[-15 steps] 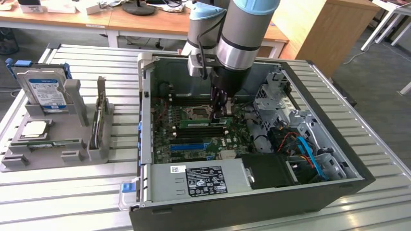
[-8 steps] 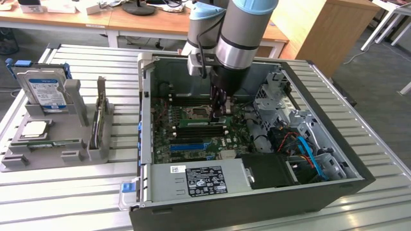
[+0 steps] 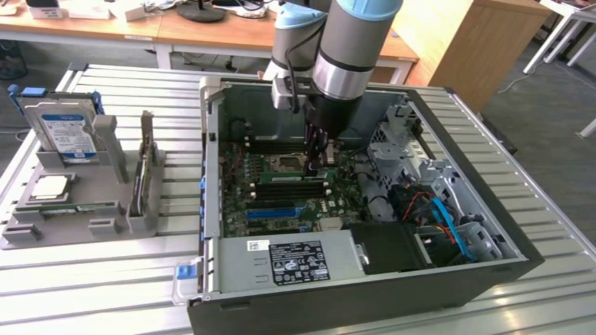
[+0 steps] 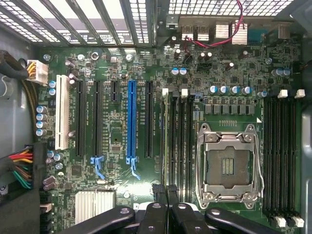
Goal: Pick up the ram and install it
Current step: 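Insert the ram into the slot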
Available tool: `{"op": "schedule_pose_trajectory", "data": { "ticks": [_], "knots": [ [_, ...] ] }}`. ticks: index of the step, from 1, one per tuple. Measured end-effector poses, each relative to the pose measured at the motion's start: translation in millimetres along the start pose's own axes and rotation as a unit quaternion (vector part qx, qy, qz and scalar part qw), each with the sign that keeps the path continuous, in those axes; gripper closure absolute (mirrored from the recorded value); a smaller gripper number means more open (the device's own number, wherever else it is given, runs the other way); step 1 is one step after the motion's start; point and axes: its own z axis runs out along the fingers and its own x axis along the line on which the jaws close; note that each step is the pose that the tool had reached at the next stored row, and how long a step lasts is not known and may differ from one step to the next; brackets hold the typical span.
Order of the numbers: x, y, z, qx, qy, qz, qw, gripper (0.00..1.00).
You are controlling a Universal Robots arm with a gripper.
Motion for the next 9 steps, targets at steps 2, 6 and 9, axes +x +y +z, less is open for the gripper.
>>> {"op": "schedule_pose_trajectory", "data": {
  "ticks": [2,6,9],
  "knots": [
    [-0.1,0.0,1.4,0.0006,-0.0001,0.000,1.0000,0.88],
    [0.0,-0.1,4.8,0.0024,-0.0001,0.000,1.0000,0.88],
    [0.0,-0.2,7.5,0.0037,-0.0001,0.000,1.0000,0.88]
  ]
}}
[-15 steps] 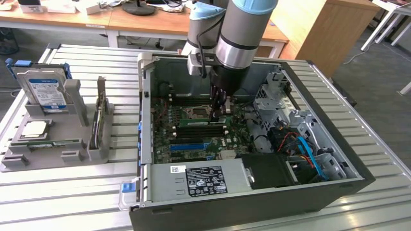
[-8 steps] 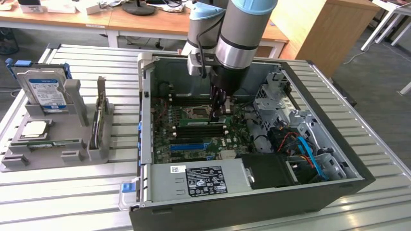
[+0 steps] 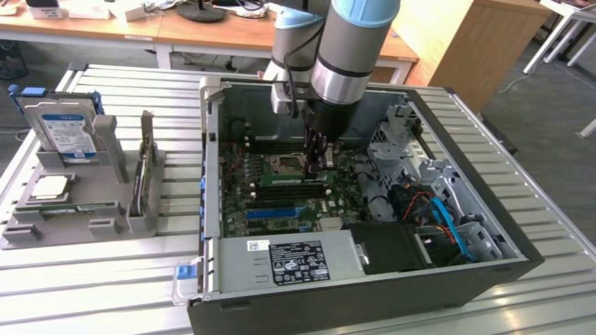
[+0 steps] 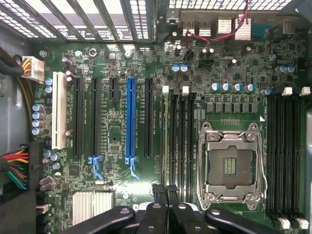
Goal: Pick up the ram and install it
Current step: 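Insert the ram into the slot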
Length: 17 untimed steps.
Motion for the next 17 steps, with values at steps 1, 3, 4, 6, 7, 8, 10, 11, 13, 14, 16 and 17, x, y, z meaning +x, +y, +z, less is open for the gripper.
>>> {"op": "schedule_pose_trajectory", "data": {
  "ticks": [1,3,4,6,7,8,10,11,13,14,16,17],
  "knots": [
    [0.0,0.0,0.7,0.0002,0.0000,0.000,1.0000,0.88],
    [0.0,0.0,0.8,0.0002,0.0001,0.000,1.0000,0.88],
    [0.0,0.0,0.8,0.0002,0.0001,0.000,1.0000,0.88],
    [0.0,0.0,0.9,0.0002,0.0001,0.000,1.0000,0.88],
    [0.0,0.0,0.9,0.0002,0.0000,0.000,1.0000,0.88],
    [0.0,0.0,0.9,0.0002,0.0000,0.001,1.0000,0.88],
    [0.0,0.0,0.9,0.0002,0.0001,0.004,1.0000,0.88],
    [0.0,0.0,0.9,0.0002,0.0001,0.005,1.0000,0.88],
    [0.0,0.0,1.0,0.0002,0.0002,0.007,1.0000,0.88],
    [0.0,0.0,1.0,0.0002,0.0002,0.007,1.0000,0.88],
    [0.0,0.0,1.0,0.0002,0.0001,0.007,1.0000,0.88],
    [0.0,0.1,1.0,0.0002,0.0002,0.007,1.0000,0.88]
  ]
}}
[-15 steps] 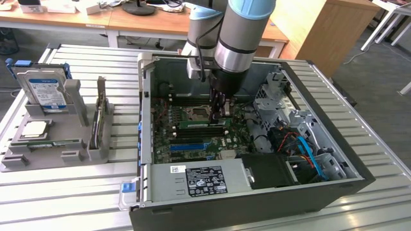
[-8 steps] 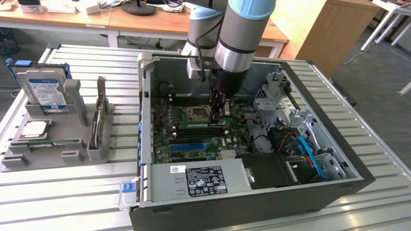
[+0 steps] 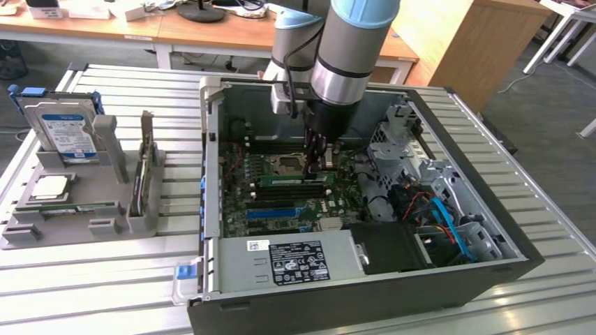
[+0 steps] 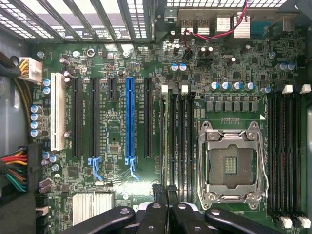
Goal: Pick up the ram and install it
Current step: 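Insert the ram into the slot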
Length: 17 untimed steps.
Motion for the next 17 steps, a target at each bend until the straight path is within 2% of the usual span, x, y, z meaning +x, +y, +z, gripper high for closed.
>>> {"op": "schedule_pose_trajectory", "data": {
  "ticks": [10,17],
  "knots": [
    [0.0,1.8,0.3,0.0000,0.0002,0.000,1.0000,0.88],
    [0.0,1.8,5.6,0.0000,0.0006,0.000,1.0000,0.88]
  ]
}}
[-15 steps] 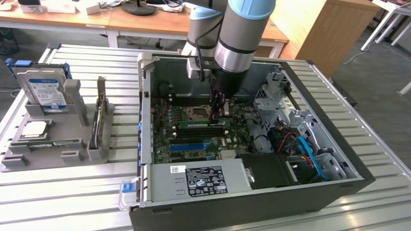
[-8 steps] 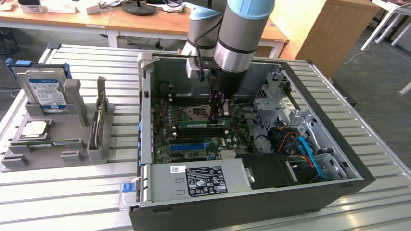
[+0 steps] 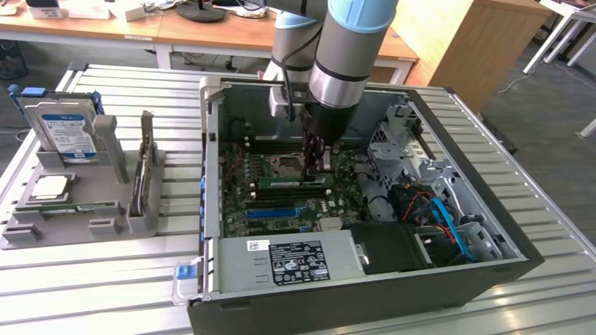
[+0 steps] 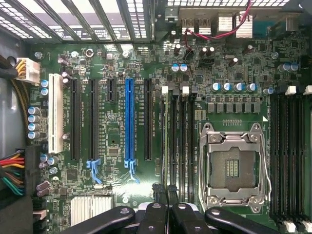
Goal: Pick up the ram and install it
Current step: 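Insert the ram into the slot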
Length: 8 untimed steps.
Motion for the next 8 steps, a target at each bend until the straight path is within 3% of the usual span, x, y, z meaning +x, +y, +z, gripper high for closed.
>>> {"op": "schedule_pose_trajectory", "data": {
  "ticks": [8],
  "knots": [
    [0.0,0.0,4.3,-0.0001,0.0001,0.000,1.0000,0.88]
  ]
}}
